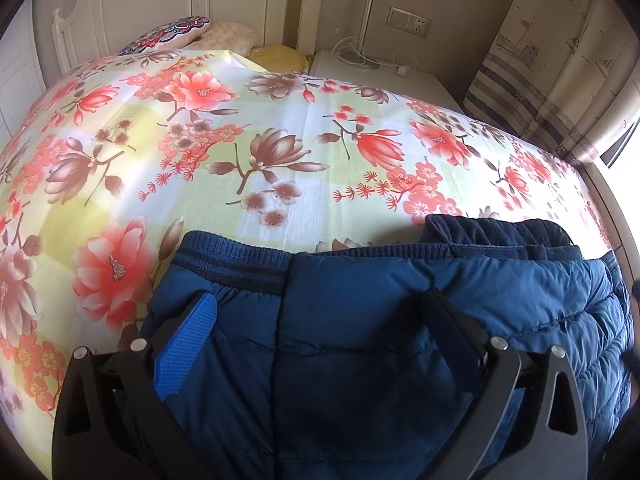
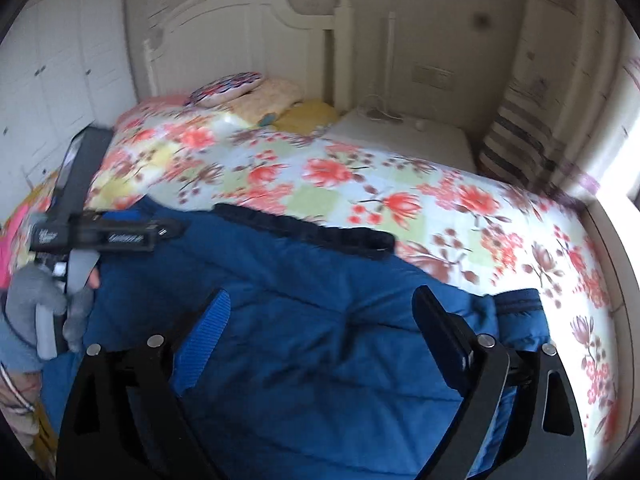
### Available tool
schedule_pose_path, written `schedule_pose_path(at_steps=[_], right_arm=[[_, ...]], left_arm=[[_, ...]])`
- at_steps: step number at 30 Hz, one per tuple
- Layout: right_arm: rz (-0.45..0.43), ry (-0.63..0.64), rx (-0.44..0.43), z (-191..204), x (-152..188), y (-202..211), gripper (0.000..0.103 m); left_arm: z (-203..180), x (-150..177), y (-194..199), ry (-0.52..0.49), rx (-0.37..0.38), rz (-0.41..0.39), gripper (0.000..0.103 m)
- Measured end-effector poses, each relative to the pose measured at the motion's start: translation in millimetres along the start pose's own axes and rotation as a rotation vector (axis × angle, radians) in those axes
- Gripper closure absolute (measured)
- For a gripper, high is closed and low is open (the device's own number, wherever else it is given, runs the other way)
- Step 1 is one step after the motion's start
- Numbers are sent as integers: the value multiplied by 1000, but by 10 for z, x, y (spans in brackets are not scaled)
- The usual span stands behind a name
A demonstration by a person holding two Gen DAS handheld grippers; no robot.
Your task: Fold large clothes
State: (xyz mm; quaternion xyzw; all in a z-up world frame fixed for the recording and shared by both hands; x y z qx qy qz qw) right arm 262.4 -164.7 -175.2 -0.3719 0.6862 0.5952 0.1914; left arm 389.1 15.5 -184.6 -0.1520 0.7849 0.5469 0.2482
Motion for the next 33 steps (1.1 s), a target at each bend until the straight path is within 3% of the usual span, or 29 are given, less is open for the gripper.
schedule_pose_path(at_steps=[2,6,9,12,13,15,16,20,24,26,27,28,30,33], right_arm=[[62,105,41,236,167,-248,14],[92,9,6,31,155,-257,14],[59,-89,111,-508,192,-117,14],[98,-244,182,-1172,481,-152,14],[136,-314,173,-1378,660,-245,13],[145,-485,1,-1541,836,-363,12],[140,-527,-23,-1591,862,-375,13],[150,-432,66,-1466,824,-409,12],[135,-477,57,-1541,829,-356,14],[86,-473,142,-1592,779,-114,13],[51,-455,152,-1556,725,13,13],[18,-429,143,-1474,648,124,13],[-34,-320,112,-1136,514,351,13],[-33,-120,70,-529,501,466,12]], left_arm=[[5,-1,0,-2,-1,0,2],[-6,-1,-3,-2,-3,-1,2],[-7,2,-4,-5,-5,-2,2],[-7,3,0,-2,0,-1,2],[-9,2,1,-3,-2,-1,2],[-2,2,7,-3,-1,-2,2],[2,1,7,-4,-1,-1,2],[-1,-5,10,-4,-1,-2,2],[-6,-4,16,-1,2,0,2],[19,-8,98,16,-43,-5,5],[8,-5,231,28,-100,-28,5],[-107,6,387,28,-86,-65,5],[-479,78,645,-22,3,-123,4],[-1004,331,788,-206,-40,-141,2]])
Point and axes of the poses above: each gripper's, at about its wrist camera, not at the fingertips, and y roughly against the way its jaws point, z to its left, x to its underside, the point moved 9 cm from there along -y, roughly the way its jaws point, and after that the axes turned 12 degrees about x, right-handed, at the moved point
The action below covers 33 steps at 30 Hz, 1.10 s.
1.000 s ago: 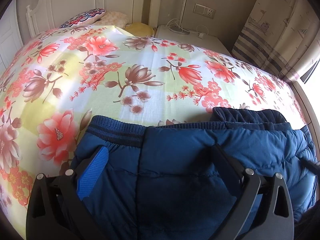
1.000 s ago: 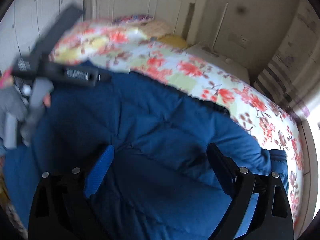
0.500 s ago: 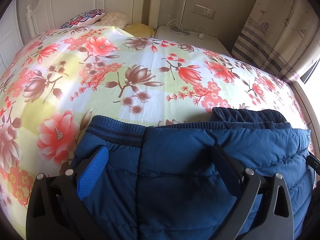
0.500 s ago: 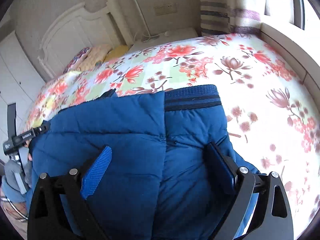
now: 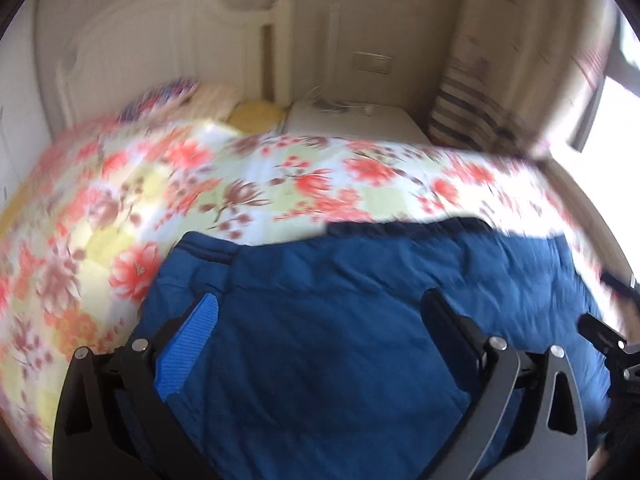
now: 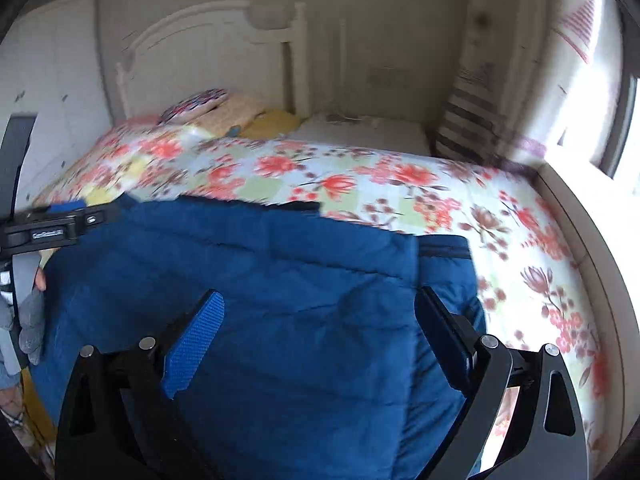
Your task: Fold large clothes
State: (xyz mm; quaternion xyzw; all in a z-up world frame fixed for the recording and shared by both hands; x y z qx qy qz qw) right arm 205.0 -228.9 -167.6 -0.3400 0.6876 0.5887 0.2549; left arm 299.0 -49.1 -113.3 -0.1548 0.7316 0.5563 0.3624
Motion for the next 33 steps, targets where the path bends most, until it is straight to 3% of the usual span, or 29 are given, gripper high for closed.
schedule_pose_path(at_steps=[3,4,7,10,14,16,17,18,19,25,27,30,33], right_arm=[[58,157,36,396,274,-171,11],[42,144,32,405,298,-181,10],[63,65,-17,290,304,-217,10],[50,19,34,88,294,-157,10],[40,-103,105,-394,376,-66,10],[89,-192,96,-628,508,-169,10],[107,-228,65,-663,569,-201,10],[113,-254,33,-675,599,-248,10],[115,-258,27,-673,612,-272,10],[93,-236,88,-671,593,-153,10],[38,-201,114,-558,524,53,10],[-49,-125,28,-143,420,391,10],[-53,48,-42,453,501,447,9]], left_arm=[[-367,418,-310,-201,-78,120,2],[-373,458,-334,-209,-92,100,2],[-280,464,-330,-151,-45,99,2],[-98,505,-192,-73,-46,80,2],[383,612,241,21,-99,-9,2],[665,749,277,57,-155,6,2],[763,809,248,81,-148,20,2],[841,863,205,130,-78,23,2],[864,858,216,149,-58,19,2],[757,844,175,65,-164,43,2],[791,856,173,77,-147,46,2],[807,856,178,74,-152,45,2],[847,843,163,76,-149,45,2]])
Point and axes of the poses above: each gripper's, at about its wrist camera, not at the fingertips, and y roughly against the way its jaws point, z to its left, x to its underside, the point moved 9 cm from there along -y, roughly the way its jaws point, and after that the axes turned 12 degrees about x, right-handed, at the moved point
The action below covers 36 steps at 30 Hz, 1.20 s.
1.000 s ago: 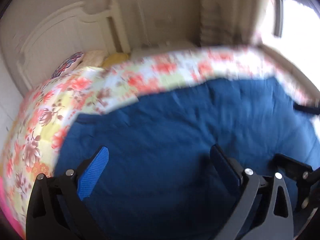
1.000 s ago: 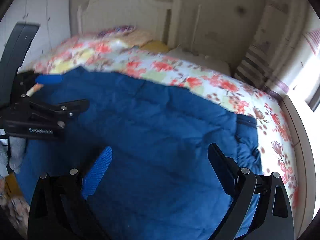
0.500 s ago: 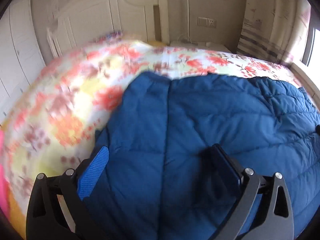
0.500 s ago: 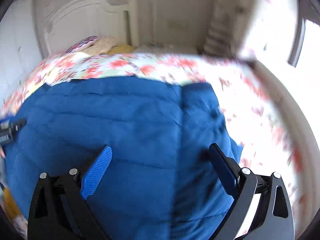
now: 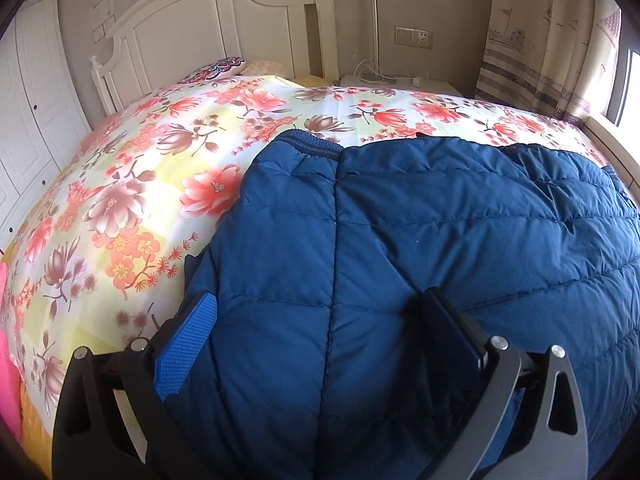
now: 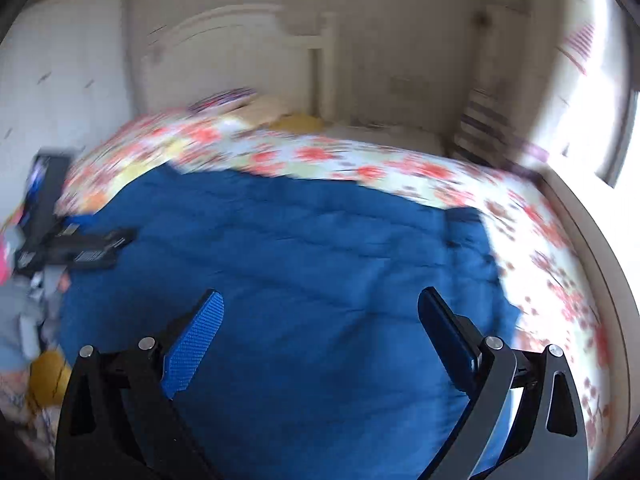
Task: Fold large clothes
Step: 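Grasp the folded jacket edge with the right gripper and lift it while the left gripper holds the bundle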
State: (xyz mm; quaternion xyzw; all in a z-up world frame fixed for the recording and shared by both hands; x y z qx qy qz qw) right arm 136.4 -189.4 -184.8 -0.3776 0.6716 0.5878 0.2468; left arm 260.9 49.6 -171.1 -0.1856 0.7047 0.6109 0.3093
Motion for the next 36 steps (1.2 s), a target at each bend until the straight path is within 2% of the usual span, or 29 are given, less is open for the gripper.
schedule_pose_path(at_steps=[2,4,7,9,11,13,14,16,19,21,27,29,32,33,36], right_arm=[[58,52,0,238,142,-231,8],[35,36,18,254,167,-279,6],[61,30,-13,176,168,-257,7],[36,6,57,-89,143,-163,7],[30,-71,108,-428,157,-106,7],[74,-136,169,-803,323,-176,7],[102,-175,169,-969,455,-248,7],[121,-319,53,-1129,663,-266,7],[101,-358,80,-1249,779,-110,7],[82,-430,63,-1352,870,53,7],[-7,-776,-31,-1824,1481,722,9],[2,-847,-112,-1828,1696,829,16],[48,-892,-190,-1682,1832,774,21],[64,-903,-218,-1606,1834,721,26],[102,-892,-287,-1335,1741,581,30]], left_arm=[[-20,5,5,3,5,-2,2],[-27,10,12,6,8,-5,2],[-30,10,11,5,8,-4,2],[-29,14,14,4,6,-3,2],[-34,12,15,5,7,-4,2],[-34,13,13,4,5,-3,2],[-33,12,13,4,4,-3,2],[-28,12,14,6,8,-4,2],[-35,14,7,9,11,-1,2],[-39,17,2,9,12,1,2],[-47,17,1,12,15,-2,2],[-49,15,-2,13,16,-2,2],[-47,20,1,17,21,-2,2],[-51,22,0,17,23,-2,2],[-58,24,2,18,25,-3,2]])
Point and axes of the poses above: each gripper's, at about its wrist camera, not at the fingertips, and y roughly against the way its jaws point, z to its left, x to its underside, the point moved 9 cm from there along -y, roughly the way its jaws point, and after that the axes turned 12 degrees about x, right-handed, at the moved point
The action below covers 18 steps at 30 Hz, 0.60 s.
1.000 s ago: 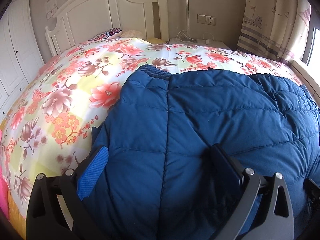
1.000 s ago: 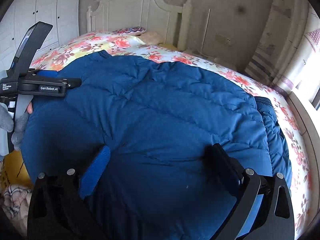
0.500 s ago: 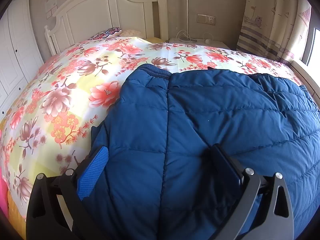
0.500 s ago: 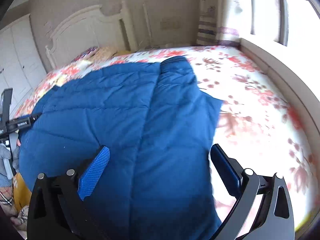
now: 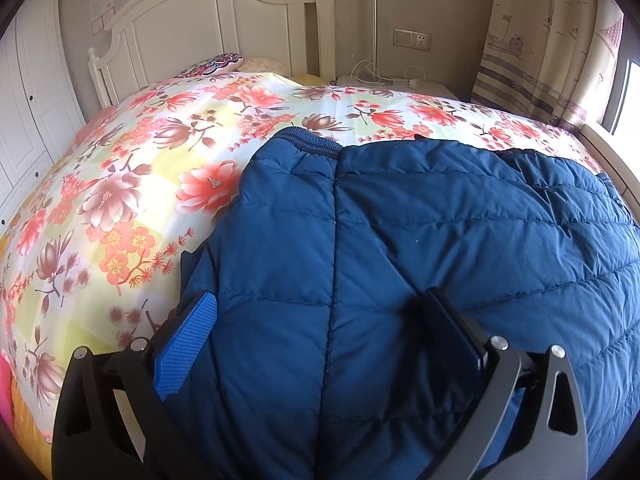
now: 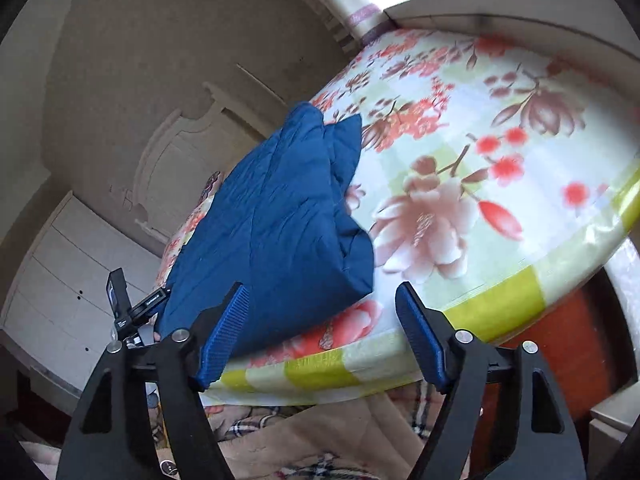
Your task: Fold large clothes
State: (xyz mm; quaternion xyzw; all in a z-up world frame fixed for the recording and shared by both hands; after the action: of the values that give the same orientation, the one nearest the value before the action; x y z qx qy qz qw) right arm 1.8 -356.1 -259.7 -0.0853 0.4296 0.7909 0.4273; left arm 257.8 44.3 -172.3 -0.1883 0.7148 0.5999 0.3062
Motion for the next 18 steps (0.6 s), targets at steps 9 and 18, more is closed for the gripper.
schedule_pose_path(at_steps=[9,18], right_arm=[[-28,-61,115,618,-316,-770,20],[-184,-114,-86,690,-449,-682,68]], left_arm=[[7,6,-5,4,16,3,2],[10,-17,85,29,13,-1,3]])
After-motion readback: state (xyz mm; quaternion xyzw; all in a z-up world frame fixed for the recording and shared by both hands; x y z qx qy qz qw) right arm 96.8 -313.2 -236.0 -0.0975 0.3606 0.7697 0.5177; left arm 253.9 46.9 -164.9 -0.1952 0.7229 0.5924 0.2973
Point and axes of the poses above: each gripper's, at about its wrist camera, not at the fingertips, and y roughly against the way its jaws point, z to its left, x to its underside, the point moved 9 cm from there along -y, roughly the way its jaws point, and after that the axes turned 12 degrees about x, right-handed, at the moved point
